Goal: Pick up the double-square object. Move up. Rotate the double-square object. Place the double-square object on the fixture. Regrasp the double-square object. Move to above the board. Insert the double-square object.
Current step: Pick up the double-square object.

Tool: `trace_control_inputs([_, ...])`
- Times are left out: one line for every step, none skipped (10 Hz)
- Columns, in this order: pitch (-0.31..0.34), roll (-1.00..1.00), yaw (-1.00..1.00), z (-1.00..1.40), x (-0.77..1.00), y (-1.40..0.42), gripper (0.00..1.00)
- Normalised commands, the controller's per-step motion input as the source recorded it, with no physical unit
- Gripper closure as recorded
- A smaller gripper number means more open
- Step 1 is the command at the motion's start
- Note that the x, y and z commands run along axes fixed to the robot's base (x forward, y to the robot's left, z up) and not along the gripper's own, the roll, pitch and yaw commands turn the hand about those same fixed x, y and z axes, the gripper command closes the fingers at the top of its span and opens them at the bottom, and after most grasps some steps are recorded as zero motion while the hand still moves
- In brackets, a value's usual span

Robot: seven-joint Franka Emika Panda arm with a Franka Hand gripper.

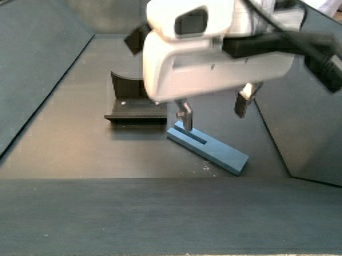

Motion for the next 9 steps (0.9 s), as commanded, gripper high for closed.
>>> trace_control_inputs([0.000, -0.13, 0.15, -0.90, 0.00, 0.11, 0.00])
trace_control_inputs([-0.029, -0.02, 0.43, -0.99, -0.01, 0.01, 0.00])
trace_control_inputs([-0.053, -0.08, 0.36, -0.85, -0.03, 0.00, 0.00])
trace_control_inputs([-0.107, -0.14, 0.19, -0.71, -0.08, 0.00, 0.00])
trace_control_inputs([-0.131, -0.12, 0.13, -0.67, -0.01, 0.00, 0.00])
trace_control_inputs([-0.084, 0.00, 0.17, -0.56, 0.00, 0.00, 0.00])
trace_control_inputs([-0.067, 0.01, 0.17, -0.49, 0.00, 0.00, 0.00])
trace_control_inputs([-0.069, 0.00, 0.17, -0.50, 0.00, 0.00, 0.00])
trace_control_inputs([-0.057, 0.00, 0.13, -0.42, 0.00, 0.00, 0.00])
